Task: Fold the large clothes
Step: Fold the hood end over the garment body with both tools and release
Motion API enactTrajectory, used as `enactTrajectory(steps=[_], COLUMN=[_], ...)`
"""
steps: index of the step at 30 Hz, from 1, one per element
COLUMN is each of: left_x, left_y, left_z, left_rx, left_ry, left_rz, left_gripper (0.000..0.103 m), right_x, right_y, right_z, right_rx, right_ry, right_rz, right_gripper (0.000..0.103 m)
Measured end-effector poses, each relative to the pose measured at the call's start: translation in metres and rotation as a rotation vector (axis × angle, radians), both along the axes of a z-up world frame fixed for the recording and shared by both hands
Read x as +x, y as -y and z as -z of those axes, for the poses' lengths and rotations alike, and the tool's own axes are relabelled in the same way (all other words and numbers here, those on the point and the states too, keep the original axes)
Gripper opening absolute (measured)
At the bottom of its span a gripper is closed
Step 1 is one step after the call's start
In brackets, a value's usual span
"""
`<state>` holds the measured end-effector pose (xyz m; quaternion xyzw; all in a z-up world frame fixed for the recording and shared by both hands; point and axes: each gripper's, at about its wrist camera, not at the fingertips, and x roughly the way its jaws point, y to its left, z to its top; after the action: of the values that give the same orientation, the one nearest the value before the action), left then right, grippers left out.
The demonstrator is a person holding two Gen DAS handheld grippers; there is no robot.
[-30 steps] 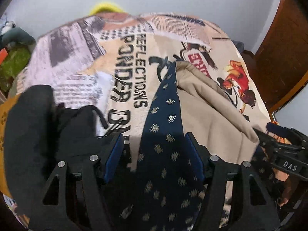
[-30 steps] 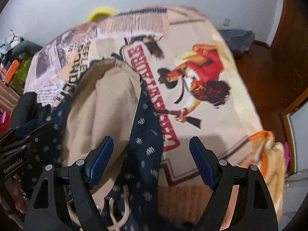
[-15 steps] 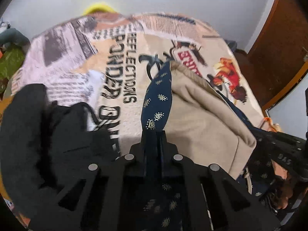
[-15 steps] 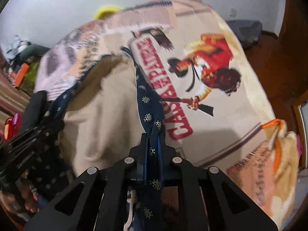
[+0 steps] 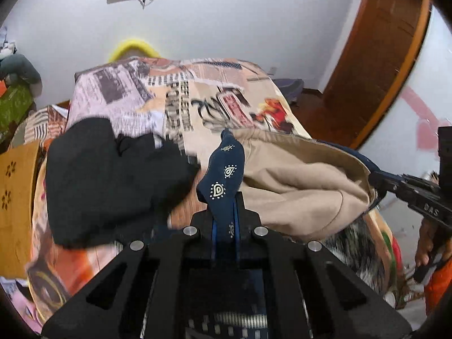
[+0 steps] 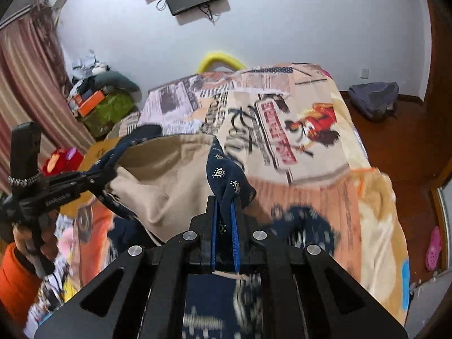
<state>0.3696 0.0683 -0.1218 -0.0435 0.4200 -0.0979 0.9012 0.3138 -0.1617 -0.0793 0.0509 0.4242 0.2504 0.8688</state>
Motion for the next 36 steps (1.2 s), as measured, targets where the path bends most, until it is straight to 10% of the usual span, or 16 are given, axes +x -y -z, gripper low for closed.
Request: enactTrajectory(steps=[14, 22, 36], left_x=[-0.088, -0.091, -0.017], left_y=[0.0, 0.0, 0.004], left_z=[0.123, 0.082, 0.074], left_rx=[0.085, 0.139, 0.1], left_ry=[-0.194, -0.094, -0.047], left_rz=[-0.05, -0.027, 0.004], left_gripper=[0.01, 0.049, 0.052], right_x=[-0.068, -0.077, -0.006], right_y=[0.02, 0.006, -0.053], right_z=[0.08, 0.041, 0.069], right_rx=[-0.169, -0.197, -0.167], right_ry=[-0.085, 0.034, -0.032], right_rz=[0.038, -0.014, -0.108], right_gripper=[0.013, 0.045, 0.053])
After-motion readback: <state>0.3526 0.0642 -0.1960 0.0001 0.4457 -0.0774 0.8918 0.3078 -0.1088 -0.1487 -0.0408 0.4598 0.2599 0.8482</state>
